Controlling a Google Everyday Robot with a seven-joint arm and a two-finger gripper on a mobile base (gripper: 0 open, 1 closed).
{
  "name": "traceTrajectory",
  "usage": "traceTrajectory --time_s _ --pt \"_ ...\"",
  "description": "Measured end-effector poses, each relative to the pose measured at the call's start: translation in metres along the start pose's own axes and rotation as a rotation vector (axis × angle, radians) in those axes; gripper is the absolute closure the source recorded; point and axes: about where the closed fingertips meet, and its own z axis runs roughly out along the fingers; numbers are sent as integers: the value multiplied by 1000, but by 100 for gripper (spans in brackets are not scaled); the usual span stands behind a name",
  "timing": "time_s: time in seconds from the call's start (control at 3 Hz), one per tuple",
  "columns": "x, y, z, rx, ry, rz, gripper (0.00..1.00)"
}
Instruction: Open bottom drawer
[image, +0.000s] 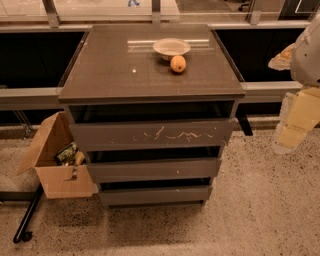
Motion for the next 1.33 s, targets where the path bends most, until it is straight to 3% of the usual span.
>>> traceTrajectory --time_s 0.33,0.67,1.33 --pt "0 0 1 0 1 -1 0" --pt "2 8 27 12 22 -46 0" --pt "8 47 157 -108 -24 -150 0"
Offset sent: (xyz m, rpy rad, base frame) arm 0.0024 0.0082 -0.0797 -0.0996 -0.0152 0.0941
